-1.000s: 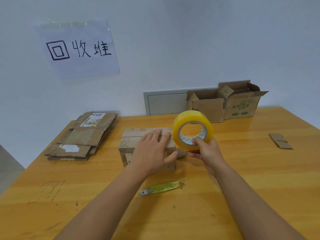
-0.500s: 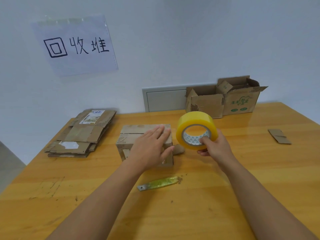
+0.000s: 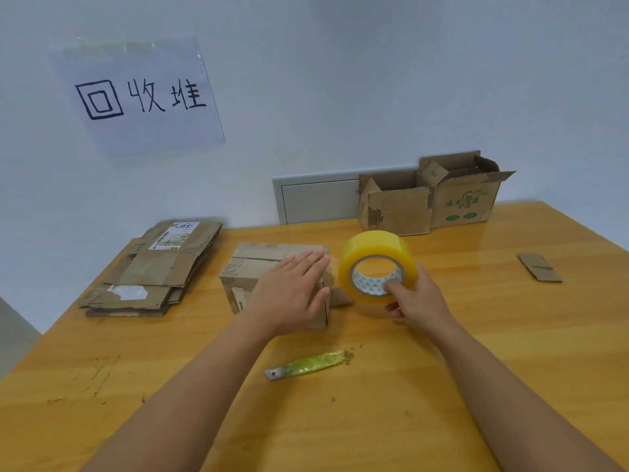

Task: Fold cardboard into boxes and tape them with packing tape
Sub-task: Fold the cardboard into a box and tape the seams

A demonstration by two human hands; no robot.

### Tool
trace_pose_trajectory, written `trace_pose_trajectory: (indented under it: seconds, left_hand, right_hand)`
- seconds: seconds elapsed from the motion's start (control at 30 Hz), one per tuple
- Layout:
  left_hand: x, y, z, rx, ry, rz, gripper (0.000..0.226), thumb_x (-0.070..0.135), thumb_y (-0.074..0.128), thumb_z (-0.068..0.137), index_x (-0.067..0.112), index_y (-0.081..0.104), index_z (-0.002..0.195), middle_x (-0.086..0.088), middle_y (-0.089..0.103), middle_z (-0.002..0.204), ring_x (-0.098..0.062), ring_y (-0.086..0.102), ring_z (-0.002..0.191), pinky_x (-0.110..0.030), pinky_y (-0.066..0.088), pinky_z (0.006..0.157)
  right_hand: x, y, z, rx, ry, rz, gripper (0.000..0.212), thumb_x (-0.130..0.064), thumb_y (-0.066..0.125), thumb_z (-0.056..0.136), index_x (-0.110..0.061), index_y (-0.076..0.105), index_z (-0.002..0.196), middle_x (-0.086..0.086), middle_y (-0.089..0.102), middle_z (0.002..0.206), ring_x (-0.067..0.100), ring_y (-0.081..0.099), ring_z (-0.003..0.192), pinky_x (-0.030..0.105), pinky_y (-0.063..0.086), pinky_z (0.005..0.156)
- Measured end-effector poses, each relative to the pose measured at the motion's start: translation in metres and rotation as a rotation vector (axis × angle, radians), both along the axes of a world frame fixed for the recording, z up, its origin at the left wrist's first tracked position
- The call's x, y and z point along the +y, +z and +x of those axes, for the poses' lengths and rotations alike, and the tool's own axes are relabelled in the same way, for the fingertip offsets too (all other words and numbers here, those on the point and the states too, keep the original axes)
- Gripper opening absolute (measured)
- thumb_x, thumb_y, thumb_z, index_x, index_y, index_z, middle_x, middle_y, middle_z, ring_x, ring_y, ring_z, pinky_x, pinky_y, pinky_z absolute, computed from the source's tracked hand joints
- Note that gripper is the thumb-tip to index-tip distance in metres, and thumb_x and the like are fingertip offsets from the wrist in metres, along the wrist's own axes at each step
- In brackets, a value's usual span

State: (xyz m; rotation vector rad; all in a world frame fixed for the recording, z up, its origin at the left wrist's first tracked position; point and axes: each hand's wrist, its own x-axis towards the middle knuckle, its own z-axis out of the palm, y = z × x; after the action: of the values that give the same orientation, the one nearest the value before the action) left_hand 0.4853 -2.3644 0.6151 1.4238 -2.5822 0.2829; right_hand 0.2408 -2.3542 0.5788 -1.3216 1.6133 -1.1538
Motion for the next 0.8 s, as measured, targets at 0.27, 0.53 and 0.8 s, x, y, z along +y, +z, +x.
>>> trace_pose_trajectory:
  seconds: [0.27,0.53,0.8]
  left_hand:
    - [-0.019,0.001,-0.008,0.037,0.089,0.014,0.063,0.050,0.022,0.102,0.023,0.017,0.158,0.004,0.014,0.165,-0.011,0.011,0.152,-0.031,0.008,0.122]
    - [-0.020,-0.001,-0.007,0.081,0.098,-0.013,0.063,0.057,0.029,0.098,0.030,0.029,0.155,0.011,0.021,0.163,-0.009,0.018,0.150,-0.032,0.016,0.121]
    - [-0.023,-0.005,-0.008,0.064,0.108,-0.023,0.059,0.057,0.036,0.101,0.035,0.027,0.155,0.018,0.019,0.162,-0.011,0.018,0.150,-0.037,0.022,0.121]
  right_hand:
    - [-0.011,0.003,-0.032,0.329,-0.107,-0.037,0.038,-0.032,0.062,0.092,-0.023,0.049,0.126,0.006,0.062,0.095,0.031,0.058,0.084,0.041,0.046,0.067]
    - [-0.012,-0.013,-0.039,0.409,-0.179,-0.066,0.061,-0.032,0.066,0.088,-0.028,0.043,0.145,0.010,0.058,0.123,0.034,0.055,0.110,0.043,0.049,0.083]
    - [-0.016,-0.017,-0.037,0.199,-0.162,0.047,0.041,-0.025,0.073,0.085,-0.020,0.050,0.118,0.004,0.061,0.102,0.028,0.057,0.094,0.036,0.041,0.067]
